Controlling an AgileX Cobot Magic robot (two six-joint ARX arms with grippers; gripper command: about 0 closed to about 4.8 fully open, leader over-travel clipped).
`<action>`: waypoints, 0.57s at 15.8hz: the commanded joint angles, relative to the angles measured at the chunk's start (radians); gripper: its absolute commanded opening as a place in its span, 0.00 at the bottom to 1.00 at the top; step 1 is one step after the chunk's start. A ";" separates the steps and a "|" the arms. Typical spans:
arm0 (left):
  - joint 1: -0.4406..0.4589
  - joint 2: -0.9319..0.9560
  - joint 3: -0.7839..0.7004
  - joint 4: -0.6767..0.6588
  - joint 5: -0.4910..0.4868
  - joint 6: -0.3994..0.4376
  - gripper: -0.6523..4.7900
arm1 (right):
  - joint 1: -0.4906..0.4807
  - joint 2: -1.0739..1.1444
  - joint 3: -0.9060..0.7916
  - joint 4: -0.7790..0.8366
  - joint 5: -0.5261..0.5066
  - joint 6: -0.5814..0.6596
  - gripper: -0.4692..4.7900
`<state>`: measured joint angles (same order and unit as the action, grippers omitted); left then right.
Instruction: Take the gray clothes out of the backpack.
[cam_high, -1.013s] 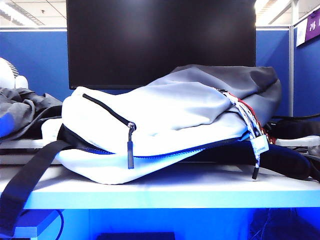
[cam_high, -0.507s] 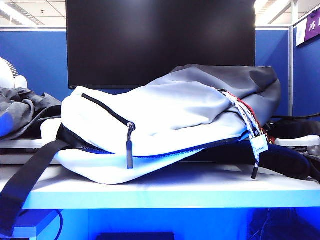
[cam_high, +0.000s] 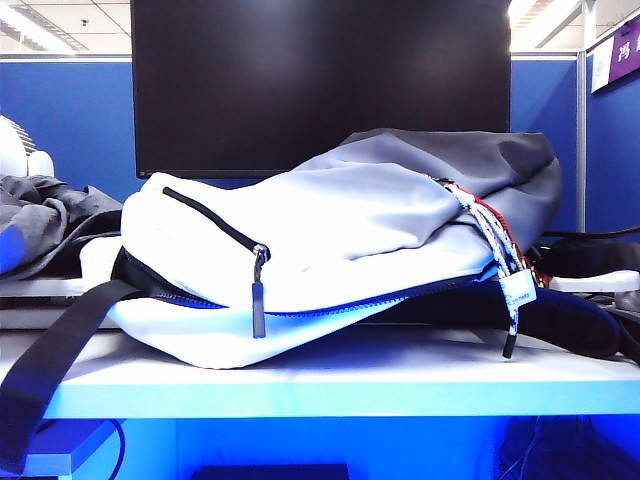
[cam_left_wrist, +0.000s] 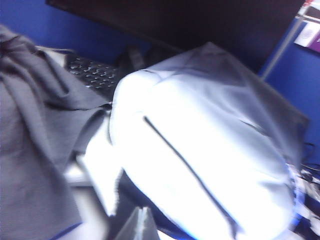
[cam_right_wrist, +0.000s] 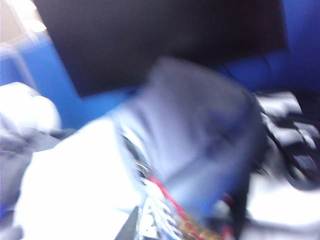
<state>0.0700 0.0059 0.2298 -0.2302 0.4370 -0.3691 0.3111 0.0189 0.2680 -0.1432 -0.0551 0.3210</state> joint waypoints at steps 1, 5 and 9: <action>0.000 -0.003 -0.018 0.037 -0.080 -0.005 0.11 | 0.000 0.000 -0.147 0.205 0.097 -0.002 0.08; 0.000 -0.003 -0.020 0.027 -0.121 -0.005 0.11 | 0.000 0.000 -0.232 0.190 0.185 -0.003 0.08; 0.000 -0.003 -0.019 0.027 -0.121 -0.005 0.11 | 0.001 0.000 -0.232 0.137 0.185 -0.003 0.08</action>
<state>0.0704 0.0059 0.2096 -0.2131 0.3180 -0.3752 0.3111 0.0177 0.0307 -0.0044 0.1287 0.3202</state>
